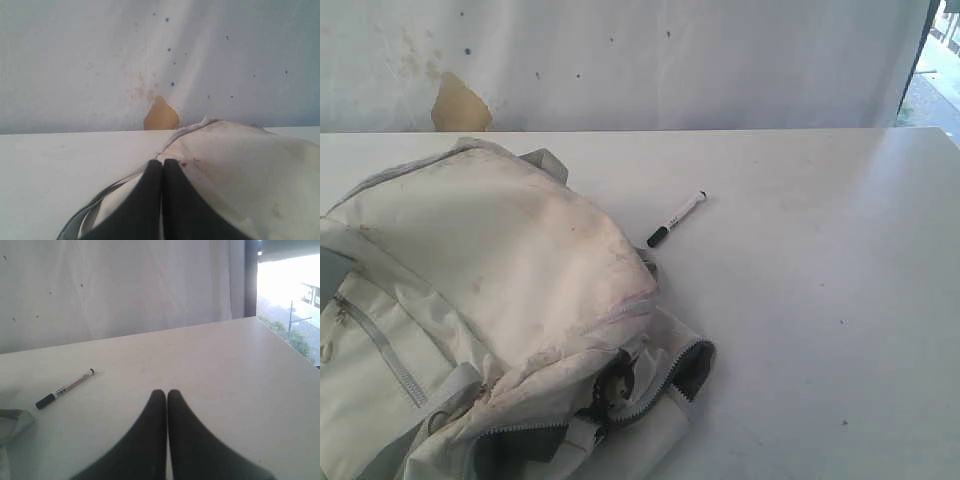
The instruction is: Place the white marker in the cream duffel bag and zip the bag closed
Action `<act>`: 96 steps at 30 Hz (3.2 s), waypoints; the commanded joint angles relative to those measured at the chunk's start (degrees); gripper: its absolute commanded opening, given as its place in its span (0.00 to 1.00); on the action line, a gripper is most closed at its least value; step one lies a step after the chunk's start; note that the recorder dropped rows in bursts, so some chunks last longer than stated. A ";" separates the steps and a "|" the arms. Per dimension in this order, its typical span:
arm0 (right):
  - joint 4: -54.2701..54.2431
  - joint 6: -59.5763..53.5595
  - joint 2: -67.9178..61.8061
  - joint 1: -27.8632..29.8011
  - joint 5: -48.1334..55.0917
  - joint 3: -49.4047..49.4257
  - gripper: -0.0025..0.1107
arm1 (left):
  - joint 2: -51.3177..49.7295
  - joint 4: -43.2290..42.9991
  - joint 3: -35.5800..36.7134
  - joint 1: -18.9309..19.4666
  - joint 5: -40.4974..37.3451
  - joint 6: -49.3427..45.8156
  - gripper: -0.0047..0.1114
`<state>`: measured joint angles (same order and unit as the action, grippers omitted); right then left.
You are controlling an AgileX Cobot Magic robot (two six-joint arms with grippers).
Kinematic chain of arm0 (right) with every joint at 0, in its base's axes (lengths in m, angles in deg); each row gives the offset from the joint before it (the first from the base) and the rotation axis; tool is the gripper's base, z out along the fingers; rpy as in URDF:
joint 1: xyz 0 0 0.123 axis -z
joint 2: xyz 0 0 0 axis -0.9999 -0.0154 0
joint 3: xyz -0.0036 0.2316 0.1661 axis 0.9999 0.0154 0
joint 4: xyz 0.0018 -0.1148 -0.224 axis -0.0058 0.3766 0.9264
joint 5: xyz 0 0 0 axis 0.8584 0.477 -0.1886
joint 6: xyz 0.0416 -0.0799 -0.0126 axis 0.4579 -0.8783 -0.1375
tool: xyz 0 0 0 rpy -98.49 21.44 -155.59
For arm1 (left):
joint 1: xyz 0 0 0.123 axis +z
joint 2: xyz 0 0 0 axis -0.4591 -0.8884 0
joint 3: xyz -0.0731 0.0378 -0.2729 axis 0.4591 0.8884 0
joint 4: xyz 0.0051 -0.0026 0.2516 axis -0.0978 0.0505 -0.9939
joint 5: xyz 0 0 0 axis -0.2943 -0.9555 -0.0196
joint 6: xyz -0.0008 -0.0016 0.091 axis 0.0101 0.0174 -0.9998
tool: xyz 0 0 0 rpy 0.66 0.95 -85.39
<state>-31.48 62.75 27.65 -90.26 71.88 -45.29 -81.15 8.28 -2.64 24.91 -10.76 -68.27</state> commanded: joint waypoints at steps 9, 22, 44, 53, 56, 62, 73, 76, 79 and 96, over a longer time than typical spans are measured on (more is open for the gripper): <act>-0.06 0.06 0.22 -0.12 -0.25 0.29 0.02 | 0.14 -0.22 0.31 -0.03 0.03 0.00 0.04; -0.06 0.07 0.22 -0.12 -3.46 -1.28 0.02 | 0.14 0.36 -0.23 -0.03 -0.38 1.47 0.04; 0.16 -0.92 -15.18 -0.12 11.53 -24.93 0.02 | -0.68 6.38 -31.15 -0.03 -45.23 8.91 0.04; -2.29 -0.45 -25.08 -0.12 7.67 -25.28 0.02 | -9.08 9.71 -31.01 -0.03 -48.84 9.31 0.04; -3.33 -0.45 -28.04 -0.12 7.79 -25.28 0.02 | -12.67 16.68 -28.57 -0.03 -46.36 9.76 0.04; -7.64 -0.45 -30.77 -0.12 7.79 -25.28 0.02 | -22.35 25.13 -23.91 -0.03 -39.07 10.32 0.22; -7.77 -1.78 -30.85 -0.12 7.79 -25.28 0.02 | -39.94 42.78 -20.46 -0.03 -36.85 -0.47 0.56; -7.77 -1.89 -30.85 -0.12 7.79 -25.28 0.02 | -44.27 52.63 -20.46 -0.03 -36.09 -10.22 0.56; -7.77 -1.89 -30.85 -0.12 7.79 -25.28 0.02 | -48.50 56.62 -20.46 -0.03 -34.22 -16.85 0.56; -7.77 -1.89 -30.85 -0.12 7.79 -25.28 0.02 | -65.65 74.38 -20.46 -0.03 -33.86 -48.22 0.56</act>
<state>-39.20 61.26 -3.04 -90.26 80.20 -70.36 -144.96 80.77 -23.26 24.91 -43.99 -111.66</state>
